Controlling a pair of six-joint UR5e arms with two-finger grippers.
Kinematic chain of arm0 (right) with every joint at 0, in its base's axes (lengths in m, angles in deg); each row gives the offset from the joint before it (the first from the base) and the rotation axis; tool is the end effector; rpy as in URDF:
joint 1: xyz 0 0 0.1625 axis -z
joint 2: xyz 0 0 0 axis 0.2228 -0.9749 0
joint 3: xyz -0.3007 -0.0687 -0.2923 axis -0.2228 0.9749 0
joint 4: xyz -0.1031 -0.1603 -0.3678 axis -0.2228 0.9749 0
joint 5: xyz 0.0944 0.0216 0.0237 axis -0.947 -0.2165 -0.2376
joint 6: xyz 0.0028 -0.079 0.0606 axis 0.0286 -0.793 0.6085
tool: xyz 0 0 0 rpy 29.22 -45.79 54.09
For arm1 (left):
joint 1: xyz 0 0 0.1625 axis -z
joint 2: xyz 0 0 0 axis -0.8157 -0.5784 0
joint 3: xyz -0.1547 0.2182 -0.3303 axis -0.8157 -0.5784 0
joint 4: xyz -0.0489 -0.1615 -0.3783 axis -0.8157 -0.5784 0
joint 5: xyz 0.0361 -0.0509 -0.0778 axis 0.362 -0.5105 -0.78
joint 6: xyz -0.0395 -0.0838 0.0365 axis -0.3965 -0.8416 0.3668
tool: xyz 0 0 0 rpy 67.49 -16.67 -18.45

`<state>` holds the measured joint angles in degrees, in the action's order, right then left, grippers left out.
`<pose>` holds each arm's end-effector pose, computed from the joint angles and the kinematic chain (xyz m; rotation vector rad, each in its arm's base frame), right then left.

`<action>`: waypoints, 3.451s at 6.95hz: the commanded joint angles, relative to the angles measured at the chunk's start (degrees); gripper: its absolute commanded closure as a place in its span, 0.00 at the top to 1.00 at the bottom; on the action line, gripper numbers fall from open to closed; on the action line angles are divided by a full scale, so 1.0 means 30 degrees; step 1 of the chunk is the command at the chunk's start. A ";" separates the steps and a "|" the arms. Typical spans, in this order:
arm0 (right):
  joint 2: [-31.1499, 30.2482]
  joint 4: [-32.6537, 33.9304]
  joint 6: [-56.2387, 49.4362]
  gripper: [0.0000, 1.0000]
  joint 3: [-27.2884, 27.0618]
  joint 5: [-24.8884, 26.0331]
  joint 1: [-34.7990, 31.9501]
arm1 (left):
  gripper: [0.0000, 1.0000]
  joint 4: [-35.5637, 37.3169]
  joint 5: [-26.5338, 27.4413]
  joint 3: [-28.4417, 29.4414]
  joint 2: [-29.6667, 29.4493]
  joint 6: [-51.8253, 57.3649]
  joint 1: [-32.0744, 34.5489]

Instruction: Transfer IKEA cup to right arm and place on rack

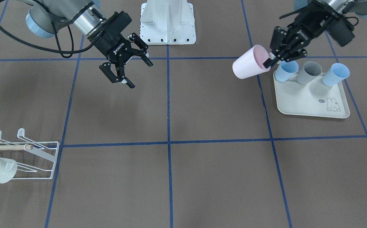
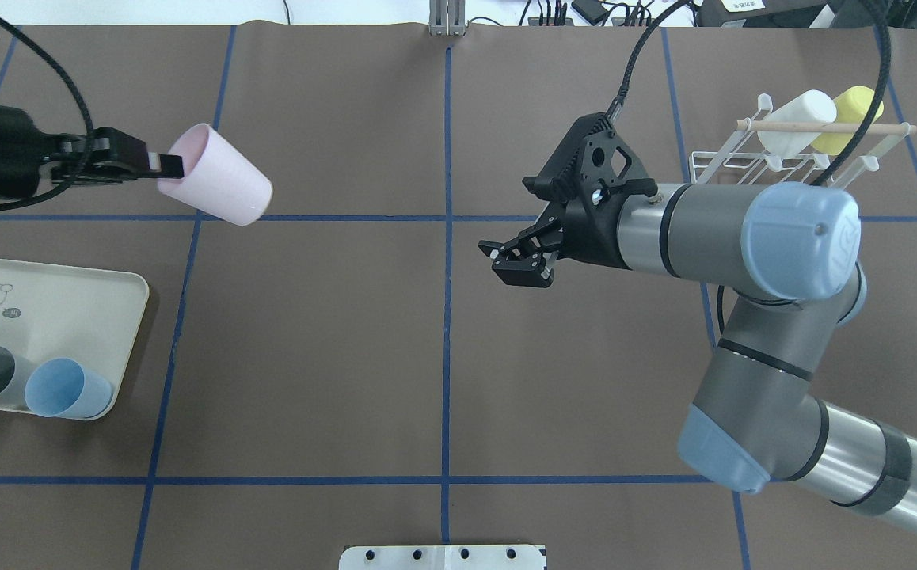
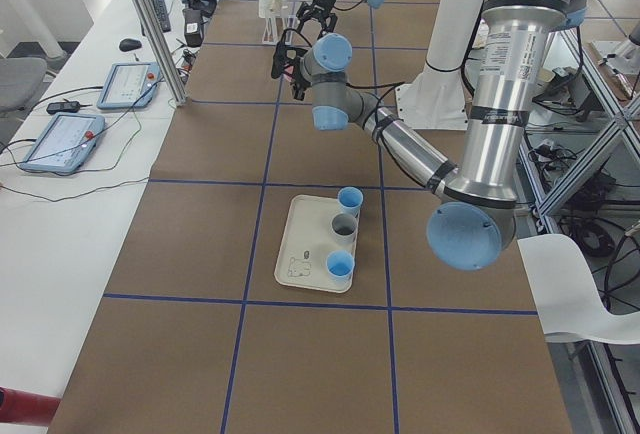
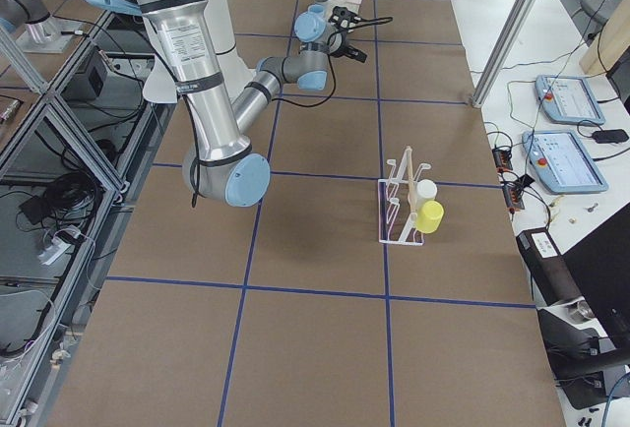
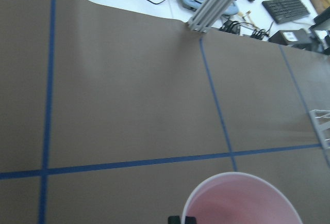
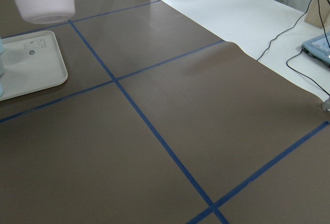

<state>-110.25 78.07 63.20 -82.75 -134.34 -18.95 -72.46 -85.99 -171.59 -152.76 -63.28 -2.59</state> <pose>-0.4110 -0.4005 0.1933 1.1638 -1.0530 -0.5964 0.2308 -0.4275 0.2347 0.4101 1.4881 -0.1323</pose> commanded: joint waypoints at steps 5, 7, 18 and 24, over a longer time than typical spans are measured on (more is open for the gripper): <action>0.1285 -0.7990 -0.0347 0.99 0.3367 0.1174 0.1816 | 0.00 0.0050 0.1481 0.0954 -0.3668 -0.2274 -0.3880; 0.1318 -0.7990 -0.0376 0.99 0.3279 0.2250 0.2549 | 0.00 0.0050 0.1510 0.1188 -0.3669 -0.2274 -0.3880; 0.1611 -0.8049 -0.0611 0.99 0.3103 0.2434 0.2757 | 0.00 0.0021 0.2330 0.1805 -0.3699 -0.2274 -0.4554; 0.1523 -0.8049 -0.0611 0.52 0.2839 0.2464 0.2581 | 0.65 -0.0008 0.2301 0.1747 -0.3669 -0.2158 -0.4554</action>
<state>-105.64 53.92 61.37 -74.27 -126.96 -11.15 -72.43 -79.07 -166.23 -163.76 -70.01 -16.24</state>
